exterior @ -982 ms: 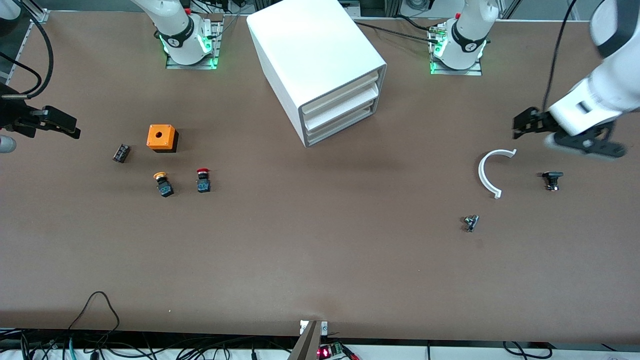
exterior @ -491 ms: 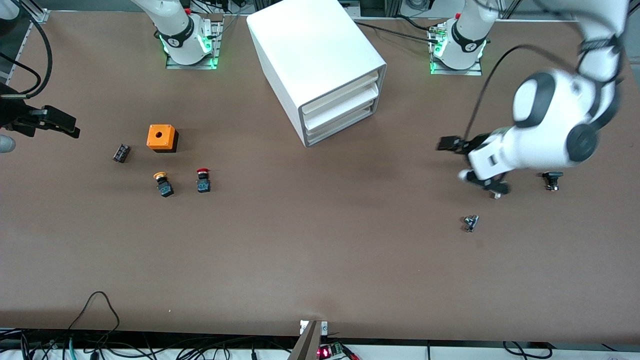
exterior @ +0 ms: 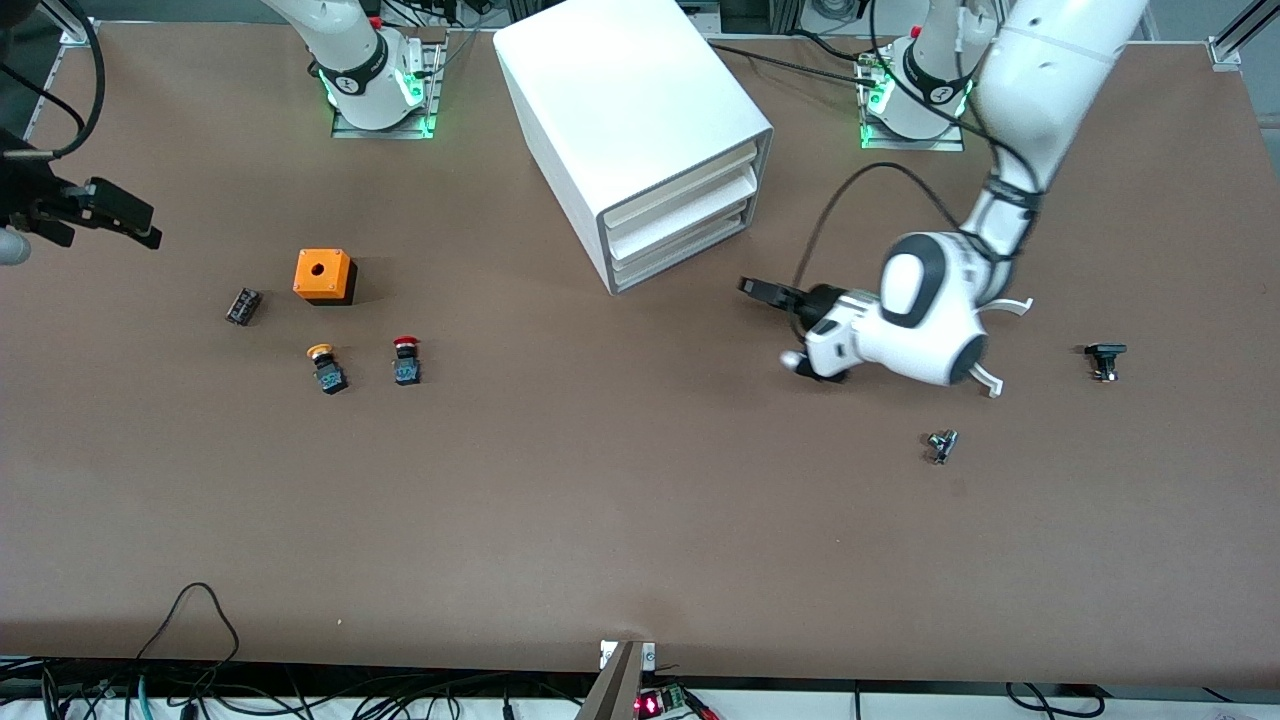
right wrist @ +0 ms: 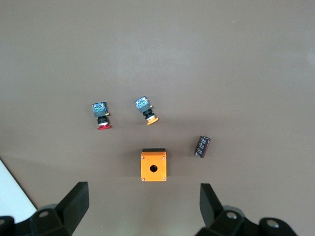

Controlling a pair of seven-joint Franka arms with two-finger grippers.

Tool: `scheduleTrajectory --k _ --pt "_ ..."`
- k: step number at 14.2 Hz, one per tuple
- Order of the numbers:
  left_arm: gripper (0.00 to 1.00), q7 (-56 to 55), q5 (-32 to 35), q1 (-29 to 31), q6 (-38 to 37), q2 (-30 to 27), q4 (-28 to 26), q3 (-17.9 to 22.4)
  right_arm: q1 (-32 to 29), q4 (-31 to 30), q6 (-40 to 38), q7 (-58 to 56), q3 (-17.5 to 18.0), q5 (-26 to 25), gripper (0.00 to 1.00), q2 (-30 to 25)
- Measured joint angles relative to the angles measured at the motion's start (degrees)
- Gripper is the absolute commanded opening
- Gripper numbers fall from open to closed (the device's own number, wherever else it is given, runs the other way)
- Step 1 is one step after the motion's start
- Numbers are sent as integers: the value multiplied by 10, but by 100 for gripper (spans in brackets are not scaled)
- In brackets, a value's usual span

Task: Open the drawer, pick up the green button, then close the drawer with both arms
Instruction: 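Reach the left gripper to the handle of the white cabinet drawer, then grasp the drawer handle with the left gripper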

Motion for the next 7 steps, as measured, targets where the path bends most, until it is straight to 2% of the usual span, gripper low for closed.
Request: scheduleTrajectory --k 3,7 --pt "100 69 -70 -22 30 8 -60 -16 0 -4 2 0 1 0 100 -3" --pt "99 86 -80 -23 33 9 -93 -48 0 -5 5 0 3 0 100 -3"
